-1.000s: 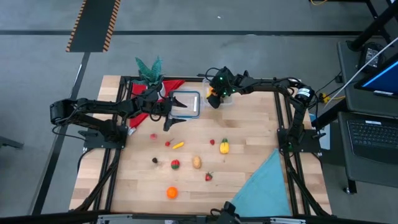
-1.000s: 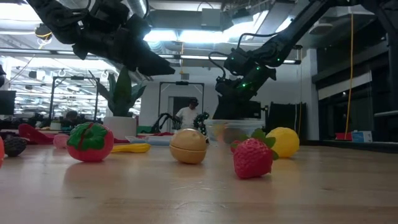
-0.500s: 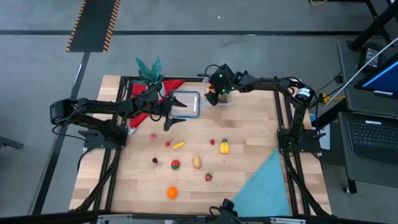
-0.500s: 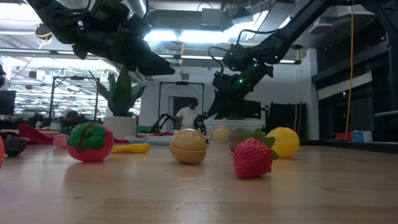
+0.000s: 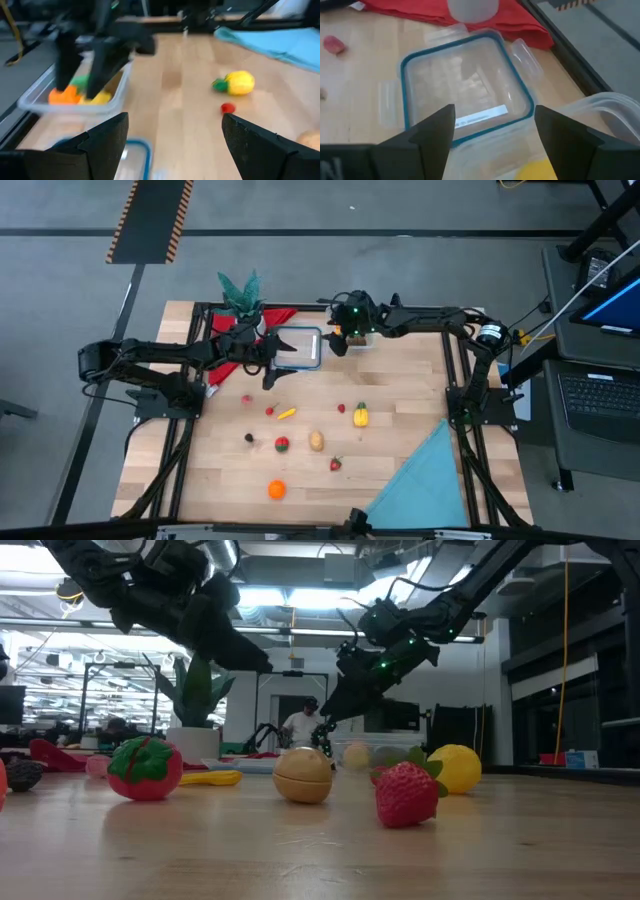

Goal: Pick and placing Produce into tupperware
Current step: Put the peach into the transparent bin

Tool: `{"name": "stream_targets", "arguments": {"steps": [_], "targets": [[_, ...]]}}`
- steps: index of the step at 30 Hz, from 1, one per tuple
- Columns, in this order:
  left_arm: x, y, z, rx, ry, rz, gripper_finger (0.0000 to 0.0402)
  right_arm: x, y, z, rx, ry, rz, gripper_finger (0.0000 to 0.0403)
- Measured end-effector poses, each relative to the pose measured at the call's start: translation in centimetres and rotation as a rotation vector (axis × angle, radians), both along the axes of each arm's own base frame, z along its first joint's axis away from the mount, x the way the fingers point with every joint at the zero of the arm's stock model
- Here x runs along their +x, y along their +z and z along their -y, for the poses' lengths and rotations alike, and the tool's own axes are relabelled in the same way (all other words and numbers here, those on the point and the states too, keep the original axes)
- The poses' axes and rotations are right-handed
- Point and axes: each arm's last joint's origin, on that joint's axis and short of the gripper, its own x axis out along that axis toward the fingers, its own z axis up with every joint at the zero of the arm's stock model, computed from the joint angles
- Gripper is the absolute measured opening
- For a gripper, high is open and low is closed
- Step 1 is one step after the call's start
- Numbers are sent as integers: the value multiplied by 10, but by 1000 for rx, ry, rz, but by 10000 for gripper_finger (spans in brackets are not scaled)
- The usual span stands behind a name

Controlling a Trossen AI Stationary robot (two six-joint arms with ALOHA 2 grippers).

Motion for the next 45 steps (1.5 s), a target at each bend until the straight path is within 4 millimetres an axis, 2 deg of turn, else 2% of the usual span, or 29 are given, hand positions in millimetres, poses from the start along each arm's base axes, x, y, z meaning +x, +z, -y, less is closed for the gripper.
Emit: {"name": "stream_targets", "arguments": {"steps": [8, 12, 16, 22, 25, 28, 34, 45], "targets": [[-19, 14, 21, 55, 94, -70, 314, -20, 22, -24, -86, 20, 68, 274], [-31, 21, 38, 27, 154, -92, 314, -31, 25, -41, -127, 60, 116, 274], [-43, 17, 54, -6, 207, -187, 314, -45, 22, -60, -152, 87, 183, 274], [-53, 9, 74, -74, 255, -286, 314, -72, 17, -82, -218, 97, 383, 274], [-58, 3, 81, -117, 254, -343, 314, -84, 16, -93, -239, 111, 489, 274], [-64, -3, 86, -148, 277, -420, 314, -94, 8, -103, -241, 134, 522, 274], [-83, -10, 90, -206, 373, -609, 314, -97, -2, -118, -220, 184, 511, 274], [-86, -13, 94, -235, 427, -687, 314, -95, -4, -124, -190, 200, 493, 274]]}}
